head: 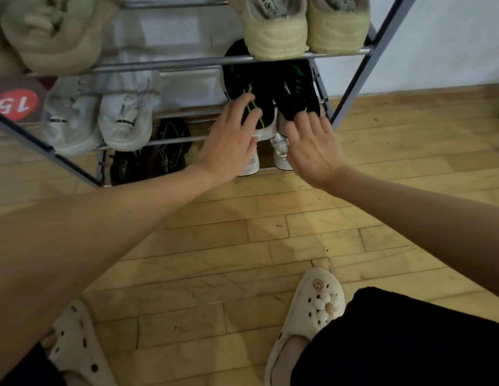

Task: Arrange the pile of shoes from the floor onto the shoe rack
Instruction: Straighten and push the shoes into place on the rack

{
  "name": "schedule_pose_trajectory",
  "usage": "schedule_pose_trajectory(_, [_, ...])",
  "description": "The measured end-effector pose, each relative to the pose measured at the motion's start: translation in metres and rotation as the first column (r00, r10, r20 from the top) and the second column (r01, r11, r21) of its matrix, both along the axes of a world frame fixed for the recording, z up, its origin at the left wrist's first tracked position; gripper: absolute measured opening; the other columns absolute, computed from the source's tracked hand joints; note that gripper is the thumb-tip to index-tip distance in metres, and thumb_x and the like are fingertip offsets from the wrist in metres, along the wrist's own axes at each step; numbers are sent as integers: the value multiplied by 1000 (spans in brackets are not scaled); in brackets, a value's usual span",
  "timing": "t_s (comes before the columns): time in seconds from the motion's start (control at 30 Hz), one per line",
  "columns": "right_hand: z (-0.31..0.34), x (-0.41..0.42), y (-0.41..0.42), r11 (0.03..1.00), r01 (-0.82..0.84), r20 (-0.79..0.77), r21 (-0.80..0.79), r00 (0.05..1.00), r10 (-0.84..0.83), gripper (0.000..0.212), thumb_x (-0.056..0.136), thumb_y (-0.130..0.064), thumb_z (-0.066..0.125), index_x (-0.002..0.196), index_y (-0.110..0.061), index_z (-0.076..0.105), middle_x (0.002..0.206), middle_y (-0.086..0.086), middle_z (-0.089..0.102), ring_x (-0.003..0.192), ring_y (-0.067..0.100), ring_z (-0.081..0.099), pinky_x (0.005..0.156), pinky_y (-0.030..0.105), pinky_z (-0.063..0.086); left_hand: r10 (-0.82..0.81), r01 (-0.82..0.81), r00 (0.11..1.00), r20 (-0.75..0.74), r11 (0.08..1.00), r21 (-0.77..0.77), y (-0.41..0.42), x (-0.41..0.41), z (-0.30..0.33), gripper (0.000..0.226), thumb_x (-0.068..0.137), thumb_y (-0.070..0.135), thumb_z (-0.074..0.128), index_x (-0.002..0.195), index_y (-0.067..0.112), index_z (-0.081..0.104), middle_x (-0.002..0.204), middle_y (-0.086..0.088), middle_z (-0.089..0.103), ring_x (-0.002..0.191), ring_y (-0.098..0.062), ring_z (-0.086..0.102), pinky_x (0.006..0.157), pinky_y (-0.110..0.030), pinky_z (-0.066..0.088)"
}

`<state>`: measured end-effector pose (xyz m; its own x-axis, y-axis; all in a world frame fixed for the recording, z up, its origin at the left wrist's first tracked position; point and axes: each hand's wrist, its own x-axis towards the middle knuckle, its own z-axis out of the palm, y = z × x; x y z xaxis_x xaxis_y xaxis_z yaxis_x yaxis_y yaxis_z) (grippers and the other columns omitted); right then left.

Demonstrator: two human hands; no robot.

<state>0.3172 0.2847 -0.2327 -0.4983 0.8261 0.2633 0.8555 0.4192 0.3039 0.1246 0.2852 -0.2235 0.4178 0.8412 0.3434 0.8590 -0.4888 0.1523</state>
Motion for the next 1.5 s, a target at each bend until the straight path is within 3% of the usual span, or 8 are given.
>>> schedule_pose_trajectory(0.1, [-35,1,-10,975,-51,-9,-215,999,50,32,84,-9,53,113,4,53,108,25,58,93,38,57,74,45,47,-53,52,999,2,998,41,-20,-18,-34,25,85,12,55,106,-2,56,113,-23,55,102,-35,56,84,-40,49])
schedule_pose_trajectory(0.2, [-77,-7,-13,859,188,-7,-475,976,-218,55,91,-15,50,140,2,30,132,27,44,116,41,50,83,47,49,-23,14,999,-38,975,-221,-17,-27,-68,22,88,14,53,107,3,54,112,-17,54,95,-32,59,69,-38,49])
schedule_pose_trajectory(0.33, [-111,-24,2,697,364,-156,-618,812,-562,77,95,-17,50,152,-14,0,148,28,21,122,44,45,89,46,47,262,-214,964,35,851,-479,6,-13,-107,58,90,27,60,141,19,34,137,-15,45,121,-33,50,94,-47,48])
schedule_pose_trajectory(0.6, [-144,-28,30,750,395,-433,-531,634,-641,47,93,-12,56,134,-13,34,142,26,24,118,46,45,86,46,51,611,-386,775,163,662,-643,43,26,-149,66,85,26,70,142,21,37,140,-14,43,126,-31,45,98,-38,40])
schedule_pose_trajectory(0.97, [-139,-19,38,765,377,-585,-522,494,-643,25,91,7,42,116,3,38,129,22,33,83,39,54,63,38,41,467,-303,852,238,809,-503,38,59,-155,40,89,21,65,123,12,45,119,-13,59,107,-29,57,82,-38,48])
schedule_pose_trajectory(1.1, [-139,-22,27,757,375,-550,-535,526,-649,45,81,16,42,122,-1,38,135,23,31,95,41,55,66,38,44,437,-244,872,222,779,-577,43,47,-151,51,88,27,66,129,12,41,125,-13,57,111,-30,57,81,-35,43])
schedule_pose_trajectory(1.27, [-140,-34,-4,721,370,-376,-586,663,-647,86,73,11,54,148,-10,16,147,25,20,127,43,37,94,43,47,468,-245,865,180,708,-662,22,13,-135,63,94,19,56,146,13,23,135,-12,53,116,-30,57,86,-37,46])
schedule_pose_trajectory(1.5, [-123,-104,-33,718,99,-284,-689,875,-393,49,83,5,51,130,-1,36,130,22,33,116,38,43,86,40,45,551,-435,826,116,755,-491,-46,-109,-119,37,87,3,55,124,5,49,122,-16,52,114,-30,51,88,-34,43])
